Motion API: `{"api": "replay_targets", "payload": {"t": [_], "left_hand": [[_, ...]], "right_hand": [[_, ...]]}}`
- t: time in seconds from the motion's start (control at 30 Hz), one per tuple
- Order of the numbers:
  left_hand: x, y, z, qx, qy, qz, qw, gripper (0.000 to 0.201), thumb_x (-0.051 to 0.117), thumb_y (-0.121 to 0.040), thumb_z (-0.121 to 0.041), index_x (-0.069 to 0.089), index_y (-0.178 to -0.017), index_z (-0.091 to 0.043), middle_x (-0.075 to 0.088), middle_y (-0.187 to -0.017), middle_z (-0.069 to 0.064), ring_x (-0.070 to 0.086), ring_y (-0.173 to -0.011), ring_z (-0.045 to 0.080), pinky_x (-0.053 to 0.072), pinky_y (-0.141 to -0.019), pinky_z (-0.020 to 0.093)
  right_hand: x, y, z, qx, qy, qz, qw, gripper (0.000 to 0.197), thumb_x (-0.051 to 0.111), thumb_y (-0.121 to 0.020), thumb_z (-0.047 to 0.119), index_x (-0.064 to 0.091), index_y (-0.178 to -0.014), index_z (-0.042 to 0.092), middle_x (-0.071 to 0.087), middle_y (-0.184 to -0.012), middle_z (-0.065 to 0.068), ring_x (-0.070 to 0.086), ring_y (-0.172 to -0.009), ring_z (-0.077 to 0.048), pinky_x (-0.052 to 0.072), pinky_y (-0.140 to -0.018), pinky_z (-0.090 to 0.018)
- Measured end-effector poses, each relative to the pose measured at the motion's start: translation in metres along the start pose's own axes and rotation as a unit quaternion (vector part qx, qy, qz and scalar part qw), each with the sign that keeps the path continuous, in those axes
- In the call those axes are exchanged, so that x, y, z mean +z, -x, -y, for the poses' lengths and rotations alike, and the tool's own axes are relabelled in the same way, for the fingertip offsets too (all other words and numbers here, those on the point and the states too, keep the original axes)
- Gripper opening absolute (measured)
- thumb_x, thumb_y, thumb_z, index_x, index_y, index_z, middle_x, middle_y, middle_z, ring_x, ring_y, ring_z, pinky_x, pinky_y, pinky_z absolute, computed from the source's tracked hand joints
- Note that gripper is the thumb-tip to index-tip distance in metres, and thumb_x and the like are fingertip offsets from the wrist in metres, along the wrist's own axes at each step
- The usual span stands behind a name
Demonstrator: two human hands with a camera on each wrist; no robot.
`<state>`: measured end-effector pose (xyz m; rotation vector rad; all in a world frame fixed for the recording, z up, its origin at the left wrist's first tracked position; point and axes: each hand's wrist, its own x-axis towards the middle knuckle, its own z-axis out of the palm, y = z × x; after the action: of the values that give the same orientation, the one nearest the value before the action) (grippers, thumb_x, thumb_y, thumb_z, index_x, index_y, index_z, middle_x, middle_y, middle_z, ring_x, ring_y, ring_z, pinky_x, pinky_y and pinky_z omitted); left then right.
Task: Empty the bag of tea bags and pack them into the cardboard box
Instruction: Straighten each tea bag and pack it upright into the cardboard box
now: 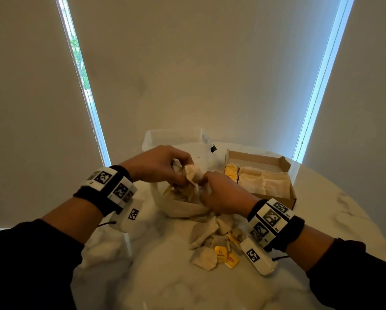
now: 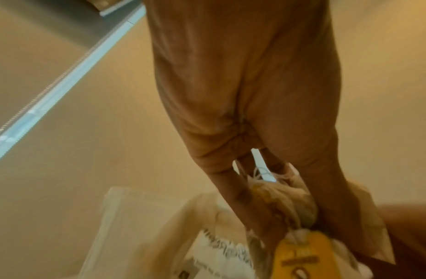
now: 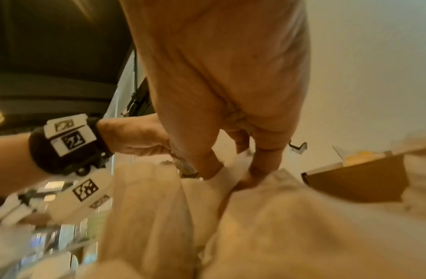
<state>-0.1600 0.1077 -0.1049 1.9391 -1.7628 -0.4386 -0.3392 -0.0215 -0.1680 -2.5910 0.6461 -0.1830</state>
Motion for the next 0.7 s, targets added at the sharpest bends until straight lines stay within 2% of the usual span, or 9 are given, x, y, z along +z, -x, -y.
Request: {"api": "replay_targets", "payload": {"t": [0.13, 0.2, 0.27, 0.33, 0.4, 0.47, 0.53, 0.6, 0.7], "left_hand": [[-0.02, 0.011, -0.008, -0.008, 0.112, -0.048, 0.993, 0.032, 0.089, -0.084, -0.017, 0.076, -0.113, -0.016, 0.079, -0.108, -0.002, 0.079, -0.094, 0.025, 0.066, -0.083, 0.037], [-0.021, 0.013, -0.015, -0.006, 0.155, -0.047, 0.987, 0.034, 0.087, -0.085, -0.016, 0.076, -0.117, -0.014, 0.079, -0.112, 0.001, 0.078, -0.1, 0.027, 0.066, -0.086, 0.04], [-0.014, 0.014, -0.028, 0.008, 0.194, -0.029, 0.981, 0.034, 0.086, -0.085, -0.016, 0.075, -0.118, -0.016, 0.079, -0.113, 0.0, 0.078, -0.104, 0.024, 0.066, -0.085, 0.036], [-0.002, 0.01, -0.042, 0.023, 0.213, 0.006, 0.977, 0.032, 0.085, -0.086, -0.016, 0.075, -0.117, -0.018, 0.079, -0.113, 0.0, 0.078, -0.104, 0.022, 0.064, -0.082, 0.032], [0.016, 0.001, -0.05, 0.022, 0.201, 0.063, 0.977, 0.029, 0.085, -0.088, -0.017, 0.075, -0.115, -0.019, 0.079, -0.113, 0.002, 0.078, -0.102, 0.023, 0.064, -0.081, 0.033], [0.038, -0.01, -0.048, 0.0, 0.147, 0.155, 0.977, 0.031, 0.086, -0.09, -0.022, 0.074, -0.118, -0.02, 0.078, -0.114, 0.004, 0.079, -0.1, 0.023, 0.066, -0.085, 0.039], [0.056, -0.023, -0.041, -0.024, 0.046, 0.228, 0.972, 0.041, 0.086, -0.09, -0.035, 0.071, -0.127, -0.025, 0.076, -0.116, -0.001, 0.078, -0.099, 0.021, 0.065, -0.089, 0.04], [0.061, -0.03, -0.036, -0.049, -0.012, 0.243, 0.969, 0.049, 0.086, -0.087, -0.047, 0.069, -0.131, -0.036, 0.072, -0.12, -0.012, 0.077, -0.097, 0.015, 0.064, -0.087, 0.033], [0.048, -0.036, -0.038, -0.051, 0.022, 0.217, 0.974, 0.052, 0.085, -0.084, -0.051, 0.068, -0.133, -0.046, 0.07, -0.129, -0.015, 0.076, -0.101, 0.01, 0.064, -0.086, 0.031]], "right_hand": [[-0.011, 0.008, 0.004, -0.005, -0.222, 0.055, 0.974, 0.039, 0.061, -0.108, 0.021, 0.05, -0.144, 0.028, 0.062, -0.132, -0.002, 0.08, -0.093, -0.023, 0.068, -0.079, -0.039], [-0.024, 0.011, 0.002, 0.002, -0.244, 0.033, 0.969, 0.033, 0.056, -0.11, 0.021, 0.052, -0.141, 0.031, 0.062, -0.129, -0.003, 0.08, -0.094, -0.024, 0.068, -0.077, -0.044], [-0.041, 0.014, -0.003, 0.017, -0.232, -0.009, 0.973, 0.023, 0.053, -0.112, 0.021, 0.057, -0.132, 0.031, 0.065, -0.123, -0.004, 0.081, -0.087, -0.02, 0.068, -0.073, -0.041], [-0.058, 0.02, -0.011, 0.028, -0.2, -0.023, 0.979, 0.014, 0.055, -0.111, 0.019, 0.062, -0.118, 0.028, 0.072, -0.112, -0.002, 0.079, -0.078, -0.012, 0.065, -0.064, -0.029], [-0.072, 0.026, -0.025, 0.013, -0.111, 0.018, 0.994, 0.008, 0.062, -0.107, 0.019, 0.066, -0.111, 0.025, 0.075, -0.105, 0.001, 0.078, -0.078, -0.011, 0.061, -0.064, -0.022], [-0.076, 0.033, -0.037, 0.011, -0.054, 0.084, 0.995, 0.009, 0.064, -0.105, 0.021, 0.07, -0.111, 0.024, 0.078, -0.104, 0.002, 0.078, -0.083, -0.012, 0.063, -0.073, -0.027], [-0.075, 0.038, -0.047, 0.014, -0.036, 0.127, 0.991, 0.012, 0.063, -0.106, 0.02, 0.072, -0.113, 0.024, 0.079, -0.104, 0.003, 0.078, -0.086, -0.014, 0.065, -0.079, -0.031], [-0.072, 0.039, -0.053, 0.01, -0.015, 0.154, 0.988, 0.012, 0.064, -0.106, 0.023, 0.072, -0.115, 0.026, 0.078, -0.106, 0.005, 0.078, -0.087, -0.012, 0.065, -0.08, -0.031], [-0.074, 0.04, -0.057, 0.0, -0.017, 0.163, 0.987, 0.014, 0.068, -0.103, 0.027, 0.074, -0.116, 0.029, 0.075, -0.108, 0.01, 0.077, -0.089, -0.01, 0.065, -0.079, -0.029]]}}
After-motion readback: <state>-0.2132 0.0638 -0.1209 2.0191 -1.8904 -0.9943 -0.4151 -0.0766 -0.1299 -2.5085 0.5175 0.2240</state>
